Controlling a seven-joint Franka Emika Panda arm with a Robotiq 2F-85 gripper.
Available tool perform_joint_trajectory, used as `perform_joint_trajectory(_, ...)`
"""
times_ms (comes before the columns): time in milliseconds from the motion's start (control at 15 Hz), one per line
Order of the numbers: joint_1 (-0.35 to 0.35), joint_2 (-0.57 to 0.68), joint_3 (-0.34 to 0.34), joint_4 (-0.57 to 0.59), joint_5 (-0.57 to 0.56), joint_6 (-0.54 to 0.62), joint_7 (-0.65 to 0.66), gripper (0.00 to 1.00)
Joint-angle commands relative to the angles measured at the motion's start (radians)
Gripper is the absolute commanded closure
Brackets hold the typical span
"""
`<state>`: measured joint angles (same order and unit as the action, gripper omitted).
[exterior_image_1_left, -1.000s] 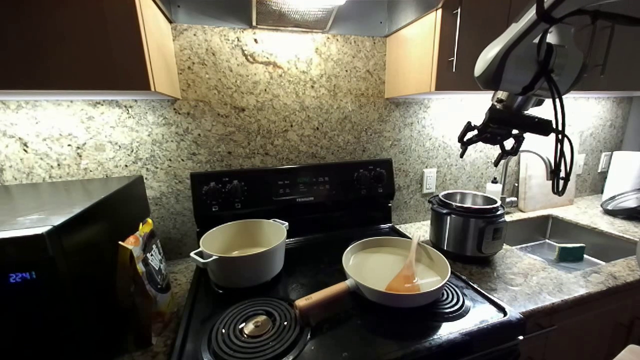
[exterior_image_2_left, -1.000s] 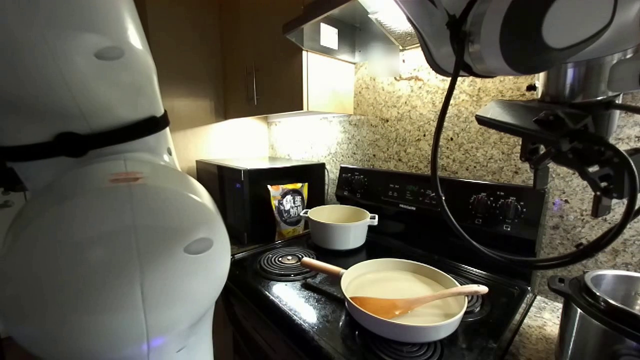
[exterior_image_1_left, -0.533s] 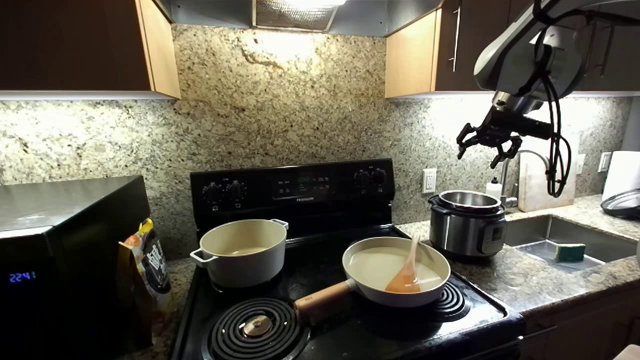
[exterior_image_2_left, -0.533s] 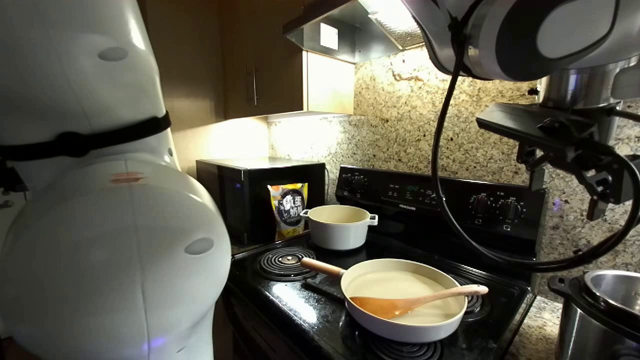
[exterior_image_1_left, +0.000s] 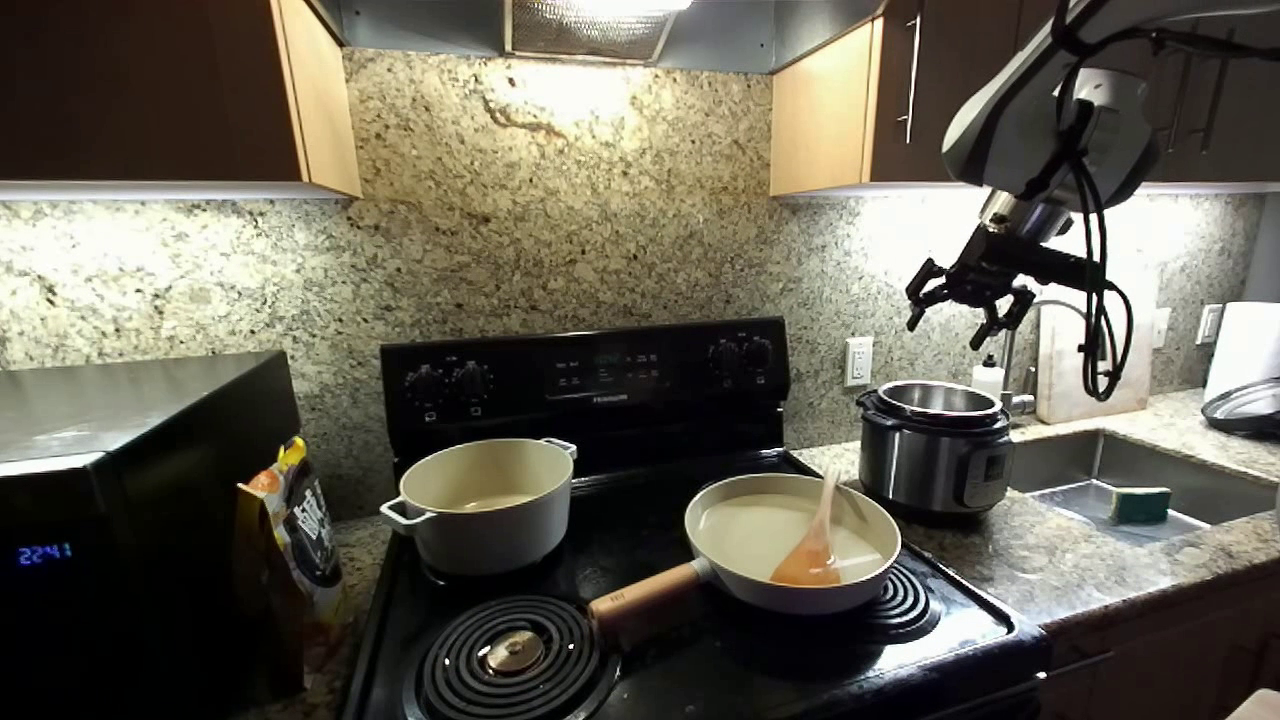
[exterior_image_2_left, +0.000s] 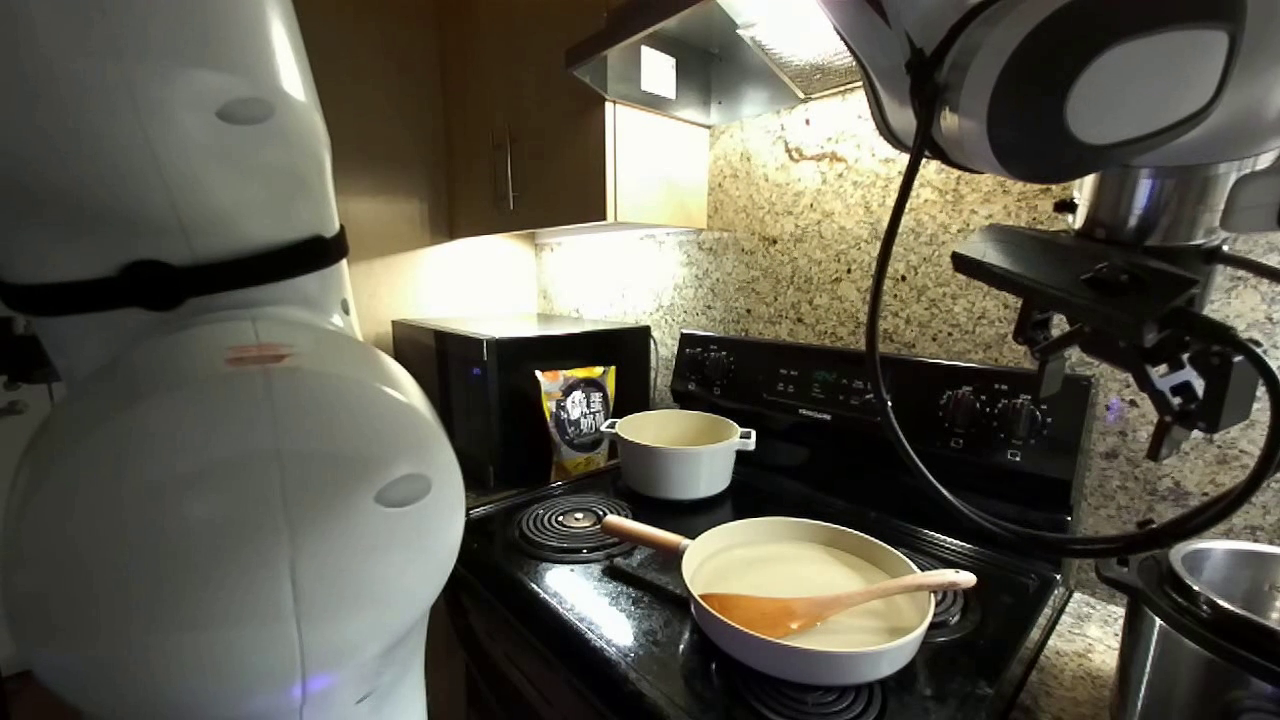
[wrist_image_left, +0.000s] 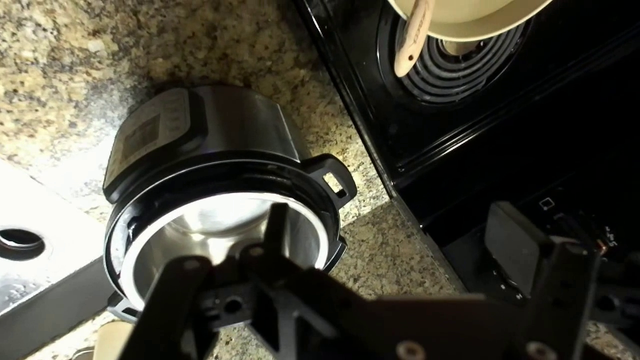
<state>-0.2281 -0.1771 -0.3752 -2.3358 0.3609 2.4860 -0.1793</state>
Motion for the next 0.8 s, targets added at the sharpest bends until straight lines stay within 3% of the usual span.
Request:
perform_joint_trajectory(0, -0.001, 0.021, -0.008, 0.025, 0.036, -0.046, -0.070, 0.00)
perform_joint_trajectory(467, -0.009, 0.031, -0.010, 0.043, 0.022, -0.111, -0.099, 0.00)
perform_joint_trajectory(733, -0.015, 0.021, 0.003, 0.028, 0.002, -0.091, -0.053, 0.00)
